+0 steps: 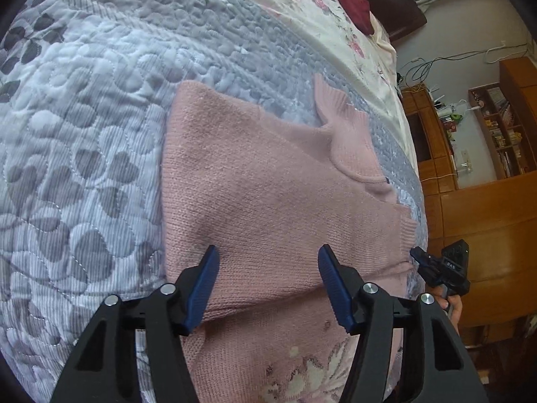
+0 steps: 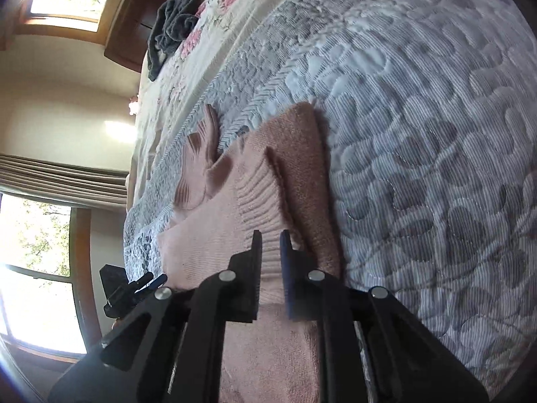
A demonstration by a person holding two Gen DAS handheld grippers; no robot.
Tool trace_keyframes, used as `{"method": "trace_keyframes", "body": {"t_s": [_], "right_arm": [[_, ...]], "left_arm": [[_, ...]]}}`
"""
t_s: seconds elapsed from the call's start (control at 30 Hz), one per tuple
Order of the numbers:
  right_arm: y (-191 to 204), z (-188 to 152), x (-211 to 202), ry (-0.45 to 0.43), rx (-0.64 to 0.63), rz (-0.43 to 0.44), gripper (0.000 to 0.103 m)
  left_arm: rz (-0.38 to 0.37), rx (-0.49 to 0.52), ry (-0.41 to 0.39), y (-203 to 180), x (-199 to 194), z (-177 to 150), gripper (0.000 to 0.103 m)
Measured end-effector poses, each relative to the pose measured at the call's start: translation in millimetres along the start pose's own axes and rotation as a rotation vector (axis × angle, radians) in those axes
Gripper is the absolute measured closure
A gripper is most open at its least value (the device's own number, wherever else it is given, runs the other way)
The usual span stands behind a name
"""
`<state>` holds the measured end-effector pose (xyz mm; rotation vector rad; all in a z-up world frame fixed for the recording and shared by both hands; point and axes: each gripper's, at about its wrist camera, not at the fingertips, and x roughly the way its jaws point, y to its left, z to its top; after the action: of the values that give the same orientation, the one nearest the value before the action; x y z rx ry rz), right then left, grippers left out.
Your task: Fold small clothes
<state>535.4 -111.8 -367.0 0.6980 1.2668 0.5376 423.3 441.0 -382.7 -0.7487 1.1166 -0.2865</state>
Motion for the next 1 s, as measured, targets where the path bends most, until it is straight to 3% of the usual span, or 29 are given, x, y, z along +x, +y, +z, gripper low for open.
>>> {"method": "trace_keyframes", "body": {"t_s": [0.07, 0.13, 0.23, 0.27, 0.3, 0.37, 0.47, 0.57, 0.73, 1.0], "right_arm": [[2, 13, 1, -0.009, 0.001, 0.024, 0.092], [-2, 25, 9, -0.003, 0.019, 0.037, 0.092], [-19, 40, 26, 0.023, 0.060, -0.002, 0.096], [-23, 43, 31, 0.041, 0.062, -0.035, 0.103], [-20, 46, 32, 0.044, 0.047, -0.054, 0.103], [-3, 52, 25, 0.029, 0.008, -0.020, 0.092], [31, 73, 26, 0.016, -0.050, 0.044, 0.091], [58, 100, 54, 0.034, -0.079, 0.048, 0.087], [82, 136, 126, 0.072, -0.079, 0.001, 0.079], [103, 159, 205, 0.101, -0.131, -0.065, 0.074]], "left_arm": [[0.005, 0.026, -0.045, -9, -8, 10, 0.037], [0.027, -0.019, -0.070, 0, -7, 21, 0.037], [0.127, -0.139, -0.010, 36, 13, 30, 0.036], [0.129, -0.177, 0.019, 46, 18, 30, 0.043], [0.116, -0.187, 0.014, 46, 17, 35, 0.043], [0.068, -0.155, -0.014, 33, 9, 49, 0.042], [-0.059, -0.111, -0.078, 10, 6, 89, 0.036], [-0.092, -0.073, -0.093, -12, 32, 139, 0.036], [-0.053, -0.038, -0.013, -31, 109, 191, 0.036], [0.014, 0.063, 0.057, -50, 178, 216, 0.037]]}}
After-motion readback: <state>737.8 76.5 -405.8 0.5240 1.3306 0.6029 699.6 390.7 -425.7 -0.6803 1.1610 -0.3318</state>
